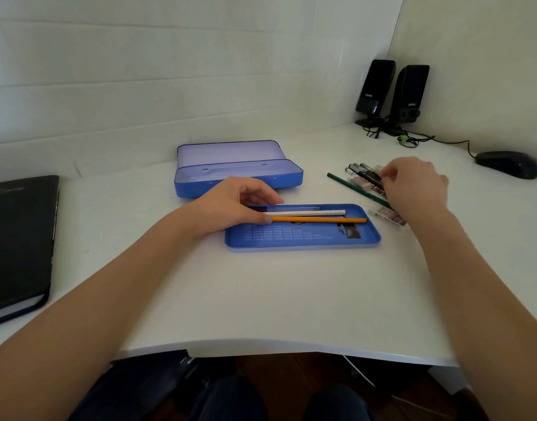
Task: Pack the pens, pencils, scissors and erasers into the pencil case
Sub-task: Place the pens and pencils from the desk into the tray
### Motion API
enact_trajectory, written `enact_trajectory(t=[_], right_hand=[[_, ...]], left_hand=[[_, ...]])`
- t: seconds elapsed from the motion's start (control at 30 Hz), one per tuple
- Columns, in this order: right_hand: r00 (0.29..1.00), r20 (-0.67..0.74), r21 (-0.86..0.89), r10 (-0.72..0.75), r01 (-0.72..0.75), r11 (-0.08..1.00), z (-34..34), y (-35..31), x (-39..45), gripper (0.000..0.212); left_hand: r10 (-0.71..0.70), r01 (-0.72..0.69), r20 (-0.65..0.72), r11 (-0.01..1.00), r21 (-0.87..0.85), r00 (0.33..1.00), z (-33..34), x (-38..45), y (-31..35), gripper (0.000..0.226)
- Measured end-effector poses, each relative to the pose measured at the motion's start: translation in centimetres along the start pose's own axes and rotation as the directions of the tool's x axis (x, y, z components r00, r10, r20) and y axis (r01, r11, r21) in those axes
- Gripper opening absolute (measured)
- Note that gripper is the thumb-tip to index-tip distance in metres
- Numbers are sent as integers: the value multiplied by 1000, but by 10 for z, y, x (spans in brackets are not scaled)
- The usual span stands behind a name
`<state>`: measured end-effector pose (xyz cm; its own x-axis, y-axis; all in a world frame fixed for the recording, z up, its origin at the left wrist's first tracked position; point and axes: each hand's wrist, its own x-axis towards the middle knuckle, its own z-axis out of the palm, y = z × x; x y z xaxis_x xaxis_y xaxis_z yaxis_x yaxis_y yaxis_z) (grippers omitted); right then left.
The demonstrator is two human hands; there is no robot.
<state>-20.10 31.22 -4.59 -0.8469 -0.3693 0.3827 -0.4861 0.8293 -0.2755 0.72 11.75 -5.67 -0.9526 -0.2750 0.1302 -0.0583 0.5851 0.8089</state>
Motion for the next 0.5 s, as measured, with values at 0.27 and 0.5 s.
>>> enact_trajectory(t=[0.27, 0.5], right_hand=[[989, 41, -111, 140, -135, 985, 17, 6, 8, 25], [978, 165, 57, 124, -135, 989, 13, 3, 4, 23]], left_hand=[[53, -51, -6, 984, 170, 999, 5, -3, 0, 12], [17, -22, 42, 990, 139, 999, 4, -3, 5, 10]])
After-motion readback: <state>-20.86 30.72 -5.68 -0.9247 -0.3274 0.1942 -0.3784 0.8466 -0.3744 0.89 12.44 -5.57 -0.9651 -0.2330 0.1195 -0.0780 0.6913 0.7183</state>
